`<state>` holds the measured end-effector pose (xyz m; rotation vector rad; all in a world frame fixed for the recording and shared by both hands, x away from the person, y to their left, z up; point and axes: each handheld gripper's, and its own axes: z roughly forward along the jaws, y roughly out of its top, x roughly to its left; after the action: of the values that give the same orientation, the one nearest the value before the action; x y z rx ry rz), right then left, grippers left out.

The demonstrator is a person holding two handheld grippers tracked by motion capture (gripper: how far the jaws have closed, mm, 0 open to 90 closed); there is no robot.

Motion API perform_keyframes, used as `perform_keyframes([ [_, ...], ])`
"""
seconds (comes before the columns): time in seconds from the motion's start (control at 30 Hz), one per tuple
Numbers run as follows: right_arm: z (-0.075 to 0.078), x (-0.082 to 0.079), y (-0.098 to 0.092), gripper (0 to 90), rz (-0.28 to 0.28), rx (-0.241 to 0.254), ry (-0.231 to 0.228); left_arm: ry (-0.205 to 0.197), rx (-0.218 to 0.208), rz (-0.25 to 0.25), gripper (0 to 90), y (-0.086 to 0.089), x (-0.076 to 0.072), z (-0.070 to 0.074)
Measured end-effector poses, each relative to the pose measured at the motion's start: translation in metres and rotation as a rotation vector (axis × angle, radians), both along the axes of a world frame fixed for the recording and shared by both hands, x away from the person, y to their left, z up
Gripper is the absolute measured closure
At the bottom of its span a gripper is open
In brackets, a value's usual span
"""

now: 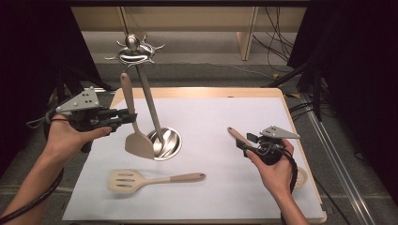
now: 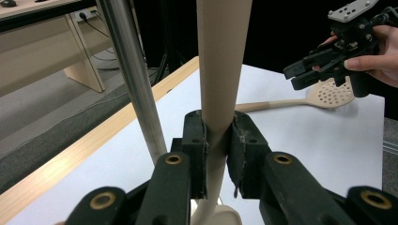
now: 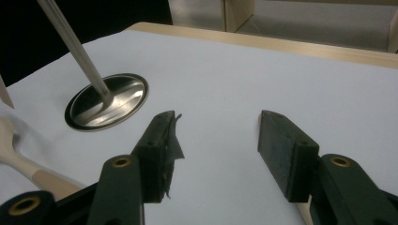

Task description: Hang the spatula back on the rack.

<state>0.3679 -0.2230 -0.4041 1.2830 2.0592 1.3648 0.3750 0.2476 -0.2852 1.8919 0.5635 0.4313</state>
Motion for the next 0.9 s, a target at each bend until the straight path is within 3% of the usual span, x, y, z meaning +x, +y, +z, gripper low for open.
perform_keyframes([
  [0.07, 0.000, 0.000, 0.000, 47.8, 0.002, 0.006, 0.006, 0.004, 0.001, 0.000, 77.0, 0.000, 0.002, 0.001],
  [0.1, -0.001, 0.002, -0.001, 47.8, 0.011, -0.009, -0.024, 0.005, 0.001, 0.001, 77.0, 0.001, 0.002, 0.001],
  [0.13, -0.001, 0.002, -0.001, 47.8, 0.011, -0.009, -0.024, 0.003, 0.002, 0.002, 77.0, 0.001, 0.002, 0.002],
  [0.33, 0.002, 0.000, -0.002, 47.6, 0.000, -0.023, -0.012, 0.001, 0.005, 0.008, 77.1, 0.003, 0.004, 0.006],
  [0.43, 0.001, 0.000, -0.001, 47.6, -0.013, 0.003, 0.011, 0.003, 0.010, 0.006, 77.0, 0.005, 0.007, 0.006],
  [0.53, 0.000, 0.003, -0.003, 47.5, 0.003, -0.017, -0.016, 0.009, 0.017, 0.013, 77.1, 0.006, 0.008, 0.007],
  [0.63, 0.000, 0.002, 0.000, 47.5, -0.006, 0.007, 0.008, 0.009, 0.031, 0.012, 77.0, 0.006, 0.011, 0.009],
  [0.77, -0.002, 0.005, -0.001, 47.5, 0.005, -0.018, -0.024, 0.017, 0.040, 0.016, 77.1, 0.004, 0.014, 0.009],
  [0.9, -0.001, 0.002, 0.001, 47.5, -0.007, -0.005, 0.003, 0.021, 0.046, 0.009, 77.1, 0.001, 0.016, 0.009],
])
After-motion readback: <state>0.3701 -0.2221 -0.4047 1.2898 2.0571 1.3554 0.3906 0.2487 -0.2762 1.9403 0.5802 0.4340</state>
